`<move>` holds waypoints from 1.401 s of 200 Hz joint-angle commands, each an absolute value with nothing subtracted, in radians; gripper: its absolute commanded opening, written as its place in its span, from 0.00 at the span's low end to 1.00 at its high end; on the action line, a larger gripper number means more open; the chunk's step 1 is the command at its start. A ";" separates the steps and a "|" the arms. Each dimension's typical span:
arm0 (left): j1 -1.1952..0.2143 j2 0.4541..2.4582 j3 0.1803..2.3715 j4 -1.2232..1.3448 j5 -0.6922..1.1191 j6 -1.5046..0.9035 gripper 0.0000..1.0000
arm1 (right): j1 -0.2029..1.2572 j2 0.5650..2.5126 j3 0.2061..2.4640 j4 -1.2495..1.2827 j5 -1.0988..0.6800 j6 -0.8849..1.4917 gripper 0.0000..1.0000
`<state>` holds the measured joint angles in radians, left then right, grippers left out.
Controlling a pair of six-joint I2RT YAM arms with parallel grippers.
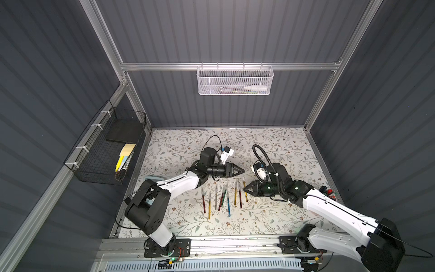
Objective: Remove protective caps from carving knives
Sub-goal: Remove the protective sleeve from the carving knife.
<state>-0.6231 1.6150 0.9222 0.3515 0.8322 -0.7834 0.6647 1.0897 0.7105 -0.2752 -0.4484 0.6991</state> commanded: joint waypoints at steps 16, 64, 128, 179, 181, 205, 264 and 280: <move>-0.635 1.643 0.929 0.382 0.855 -0.810 0.36 | 0.663 1.089 0.711 -0.255 -0.469 0.701 0.15; -0.646 1.658 0.925 0.403 0.862 -0.826 0.26 | 0.663 1.089 0.705 -0.242 -0.462 0.705 0.14; -0.647 1.652 0.920 0.432 0.856 -0.847 0.09 | 0.663 1.090 0.699 -0.244 -0.462 0.704 0.15; -0.647 1.658 0.922 0.447 0.864 -0.859 0.04 | 0.664 1.082 0.693 -0.238 -0.447 0.711 0.19; -0.647 1.658 0.922 0.446 0.864 -0.859 0.04 | 0.663 1.082 0.693 -0.238 -0.448 0.711 0.19; -0.646 1.660 0.923 0.449 0.864 -0.866 0.03 | 0.663 1.075 0.688 -0.235 -0.440 0.712 0.27; -0.647 1.672 0.923 0.491 0.877 -0.910 0.02 | 0.663 1.091 0.691 -0.216 -0.445 0.716 0.35; -0.647 1.672 0.923 0.496 0.876 -0.916 0.02 | 0.663 1.099 0.689 -0.210 -0.445 0.719 0.34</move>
